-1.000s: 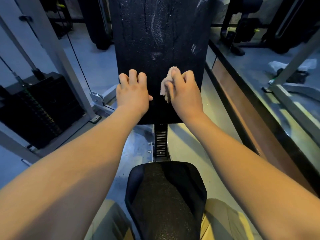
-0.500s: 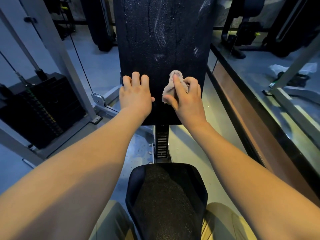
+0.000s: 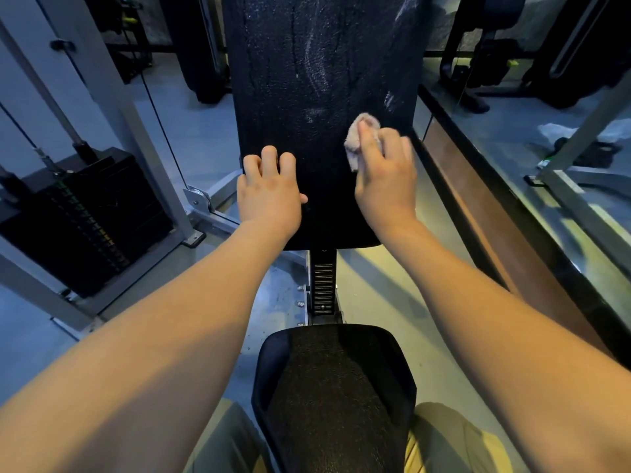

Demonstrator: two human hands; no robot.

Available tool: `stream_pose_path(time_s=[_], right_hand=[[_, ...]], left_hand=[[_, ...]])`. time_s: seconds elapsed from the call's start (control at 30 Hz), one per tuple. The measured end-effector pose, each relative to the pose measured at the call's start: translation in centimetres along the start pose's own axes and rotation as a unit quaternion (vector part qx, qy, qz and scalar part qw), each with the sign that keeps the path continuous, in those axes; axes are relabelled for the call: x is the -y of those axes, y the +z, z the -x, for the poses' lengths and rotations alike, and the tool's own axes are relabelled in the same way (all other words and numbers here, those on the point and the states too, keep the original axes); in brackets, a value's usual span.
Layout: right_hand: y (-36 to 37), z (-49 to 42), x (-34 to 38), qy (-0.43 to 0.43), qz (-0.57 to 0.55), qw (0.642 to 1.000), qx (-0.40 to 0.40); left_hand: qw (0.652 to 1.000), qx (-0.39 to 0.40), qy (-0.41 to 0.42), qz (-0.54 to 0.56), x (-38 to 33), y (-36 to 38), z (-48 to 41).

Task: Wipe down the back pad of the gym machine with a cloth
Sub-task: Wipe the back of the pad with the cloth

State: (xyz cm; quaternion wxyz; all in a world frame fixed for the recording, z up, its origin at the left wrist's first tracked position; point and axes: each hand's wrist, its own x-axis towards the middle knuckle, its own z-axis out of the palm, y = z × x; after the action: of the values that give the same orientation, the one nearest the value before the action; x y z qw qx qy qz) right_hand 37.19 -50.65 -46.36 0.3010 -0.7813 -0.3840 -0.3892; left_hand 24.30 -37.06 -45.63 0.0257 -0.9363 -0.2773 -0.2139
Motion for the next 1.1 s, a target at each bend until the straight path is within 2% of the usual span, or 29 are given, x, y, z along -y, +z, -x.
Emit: stream_pose_path(time_s=[0.17, 0.37, 0.43, 0.6, 0.73, 0.8, 0.9, 1.1], right_hand=[[-0.4, 2.9, -0.3, -0.128, -0.02, 0.987, 0.1], [-0.9, -1.3, 0.8, -0.014, -0.017, 1.0, 0.006], [-0.3, -0.4, 1.9, -0.019, -0.018, 1.0, 0.006], [-0.3, 2.0, 0.8, -0.124, -0.014, 0.99, 0.072], [-1.9, -0.4, -1.3, -0.049, 0.003, 0.999, 0.02], [-1.8, -0.4, -1.3, -0.022, 0.028, 0.999, 0.02], [-0.8, 0.9, -0.9, -0.023, 0.04, 0.998, 0.031], [-2.2, -1.4, -2.2, -0.025, -0.008, 0.999, 0.023]], left_hand=[[1.0, 0.002, 0.001, 0.001, 0.2, 0.0, 0.0], [1.0, 0.013, 0.002, 0.004, 0.1, -0.7, 0.1], [1.0, 0.013, 0.001, 0.006, 0.0, -0.8, 0.1], [1.0, 0.019, -0.006, -0.003, -0.1, -0.7, -0.1], [1.0, 0.023, -0.013, -0.002, -0.5, -0.7, -0.1], [1.0, 0.026, -0.016, -0.003, -0.6, -0.7, -0.1], [0.999, 0.029, -0.018, -0.003, -0.6, -0.8, -0.1], [0.999, 0.04, -0.024, -0.007, -0.7, -1.1, -0.2]])
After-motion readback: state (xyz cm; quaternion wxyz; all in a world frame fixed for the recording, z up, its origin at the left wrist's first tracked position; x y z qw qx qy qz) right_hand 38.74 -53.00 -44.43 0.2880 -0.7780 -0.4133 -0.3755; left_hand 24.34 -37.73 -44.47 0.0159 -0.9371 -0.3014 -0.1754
